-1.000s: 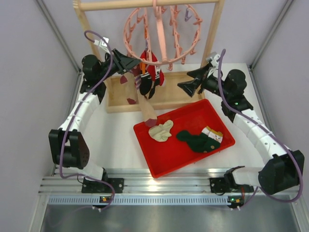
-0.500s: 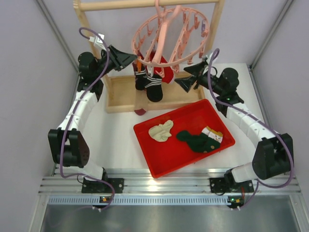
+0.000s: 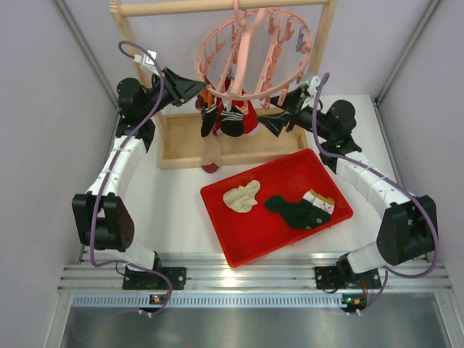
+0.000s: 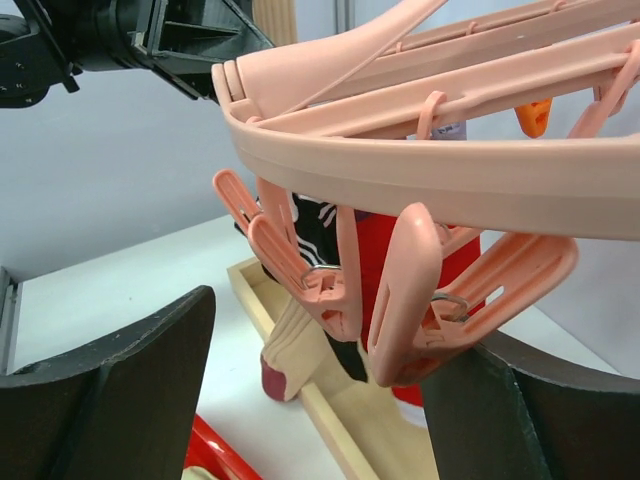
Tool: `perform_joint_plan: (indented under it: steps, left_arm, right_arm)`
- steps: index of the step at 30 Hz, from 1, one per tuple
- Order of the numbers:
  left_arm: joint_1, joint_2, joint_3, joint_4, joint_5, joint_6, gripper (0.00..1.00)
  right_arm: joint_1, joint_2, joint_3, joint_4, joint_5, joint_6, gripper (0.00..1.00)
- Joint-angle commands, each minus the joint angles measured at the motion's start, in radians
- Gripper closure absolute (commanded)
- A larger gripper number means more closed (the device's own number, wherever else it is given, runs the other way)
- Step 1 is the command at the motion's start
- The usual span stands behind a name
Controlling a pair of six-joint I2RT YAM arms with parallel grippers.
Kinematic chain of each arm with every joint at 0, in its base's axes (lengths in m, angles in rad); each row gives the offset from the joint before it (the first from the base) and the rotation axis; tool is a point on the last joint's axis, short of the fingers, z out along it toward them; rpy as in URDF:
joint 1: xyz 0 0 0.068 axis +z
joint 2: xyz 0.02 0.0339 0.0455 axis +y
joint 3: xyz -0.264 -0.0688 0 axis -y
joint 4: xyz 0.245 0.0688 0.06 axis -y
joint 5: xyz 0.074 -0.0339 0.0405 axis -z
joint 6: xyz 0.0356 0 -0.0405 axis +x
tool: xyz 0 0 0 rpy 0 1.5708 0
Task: Clip the socks to the hanger
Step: Clamp the sock onto the hanger.
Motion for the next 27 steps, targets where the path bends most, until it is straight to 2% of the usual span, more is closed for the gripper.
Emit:
perform_joint_plan:
  steps: [1, 4, 6, 9, 14, 16, 23, 26, 27]
  left_arm:
    - [0.004, -0.022, 0.018, 0.066, 0.022, -0.006, 0.59]
    - [0.004, -0.034, 0.009, 0.071, 0.031, -0.016, 0.58]
    - [0.004, -0.053, -0.017, 0.094, 0.026, -0.023, 0.57]
    - [0.004, -0.08, -0.031, 0.088, 0.026, -0.017, 0.57]
    - [0.01, -0.136, -0.052, 0.074, 0.026, 0.017, 0.57]
    - [0.011, -0.168, -0.072, 0.081, 0.025, 0.021, 0.56]
    - [0.004, -0.26, -0.147, 0.112, 0.075, 0.036, 0.52]
    - [-0.033, -0.324, -0.196, 0.077, 0.066, 0.131, 0.5]
    - [-0.05, -0.35, -0.199, 0.039, 0.033, 0.235, 0.5]
  right_arm:
    - [0.012, -0.032, 0.038, 0.051, -0.018, -0.01, 0.24]
    - [0.021, -0.021, 0.058, 0.017, 0.008, -0.036, 0.24]
    - [0.028, -0.018, 0.077, -0.087, 0.057, -0.064, 0.24]
    - [0.028, -0.061, -0.01, -0.092, 0.143, -0.043, 0.24]
    - [0.029, -0.127, -0.135, -0.083, 0.105, -0.035, 0.29]
    - [0.034, -0.141, -0.143, -0.078, 0.088, -0.032, 0.32]
    - [0.103, -0.136, -0.101, -0.025, 0.1, -0.079, 0.33]
    - [0.126, -0.107, -0.068, -0.011, 0.129, -0.093, 0.33]
    - [0.133, -0.095, -0.063, -0.009, 0.146, -0.102, 0.33]
